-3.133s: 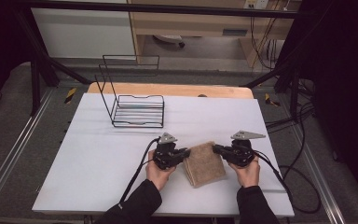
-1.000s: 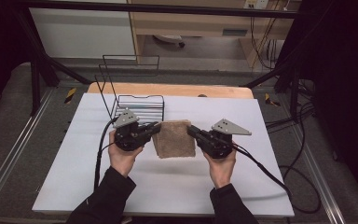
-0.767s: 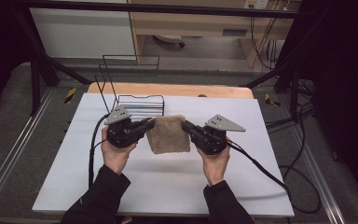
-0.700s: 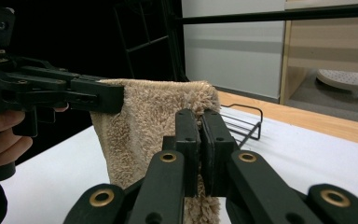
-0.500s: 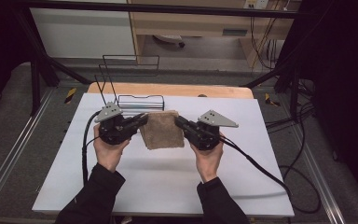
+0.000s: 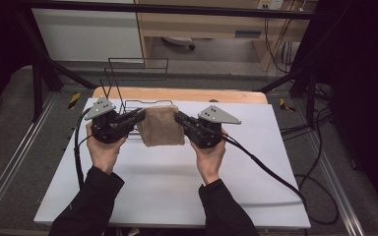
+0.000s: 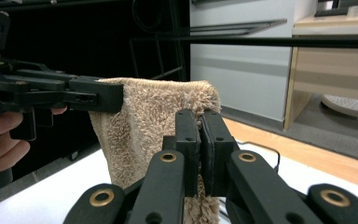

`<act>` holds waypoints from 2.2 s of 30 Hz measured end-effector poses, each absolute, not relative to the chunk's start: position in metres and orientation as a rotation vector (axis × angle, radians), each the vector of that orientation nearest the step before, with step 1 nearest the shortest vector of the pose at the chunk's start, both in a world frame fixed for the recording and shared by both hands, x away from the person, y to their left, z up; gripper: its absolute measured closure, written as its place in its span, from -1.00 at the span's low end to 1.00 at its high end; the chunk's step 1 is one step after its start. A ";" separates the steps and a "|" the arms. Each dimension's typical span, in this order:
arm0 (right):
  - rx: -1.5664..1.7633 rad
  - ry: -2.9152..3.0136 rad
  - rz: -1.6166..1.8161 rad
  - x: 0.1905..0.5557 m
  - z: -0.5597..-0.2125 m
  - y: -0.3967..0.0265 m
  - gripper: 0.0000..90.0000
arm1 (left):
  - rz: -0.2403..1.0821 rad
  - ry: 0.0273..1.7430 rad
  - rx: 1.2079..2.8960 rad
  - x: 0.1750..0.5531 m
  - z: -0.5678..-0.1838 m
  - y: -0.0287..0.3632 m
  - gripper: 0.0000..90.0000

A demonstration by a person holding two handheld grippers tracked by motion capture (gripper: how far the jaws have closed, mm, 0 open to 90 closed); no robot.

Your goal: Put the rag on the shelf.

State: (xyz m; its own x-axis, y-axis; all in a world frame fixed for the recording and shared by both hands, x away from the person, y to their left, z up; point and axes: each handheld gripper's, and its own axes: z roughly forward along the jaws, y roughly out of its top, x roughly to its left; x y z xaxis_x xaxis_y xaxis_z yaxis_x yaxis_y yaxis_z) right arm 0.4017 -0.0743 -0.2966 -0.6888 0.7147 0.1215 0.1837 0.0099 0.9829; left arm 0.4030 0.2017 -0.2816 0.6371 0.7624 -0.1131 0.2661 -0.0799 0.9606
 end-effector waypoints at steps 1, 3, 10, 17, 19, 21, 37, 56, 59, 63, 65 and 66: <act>0.916 1.875 1.725 0.402 -0.295 -0.073 0.93 | 0.513 0.860 1.642 0.403 -0.280 0.203 0.81; 0.909 1.869 1.727 0.404 -0.292 -0.071 0.93 | 0.517 0.860 1.631 0.404 -0.278 0.205 0.81; 0.886 1.850 1.730 0.409 -0.283 -0.065 0.93 | 0.530 0.861 1.602 0.406 -0.271 0.210 0.81; 0.873 1.830 1.745 0.415 -0.273 -0.058 0.93 | 0.550 0.859 1.577 0.410 -0.261 0.216 0.81; 0.868 1.824 1.749 0.417 -0.270 -0.056 0.93 | 0.561 0.862 1.572 0.411 -0.257 0.217 0.81; 0.865 1.819 1.753 0.418 -0.267 -0.054 0.93 | 0.568 0.861 1.566 0.412 -0.253 0.218 0.81; 0.828 1.776 1.766 0.430 -0.238 -0.038 0.93 | 0.618 0.857 1.536 0.421 -0.222 0.230 0.81; 0.794 1.743 1.791 0.446 -0.210 -0.016 0.93 | 0.652 0.852 1.489 0.432 -0.192 0.251 0.81; 0.785 1.739 1.787 0.451 -0.205 -0.012 0.93 | 0.663 0.853 1.488 0.435 -0.188 0.254 0.81; 0.782 1.736 1.786 0.458 -0.200 -0.008 0.93 | 0.662 0.858 1.483 0.442 -0.184 0.257 0.81; 0.787 1.735 1.788 0.461 -0.199 -0.006 0.93 | 0.661 0.861 1.481 0.446 -0.183 0.258 0.81; 0.786 1.736 1.787 0.462 -0.198 -0.006 0.93 | 0.659 0.864 1.479 0.448 -0.181 0.259 0.81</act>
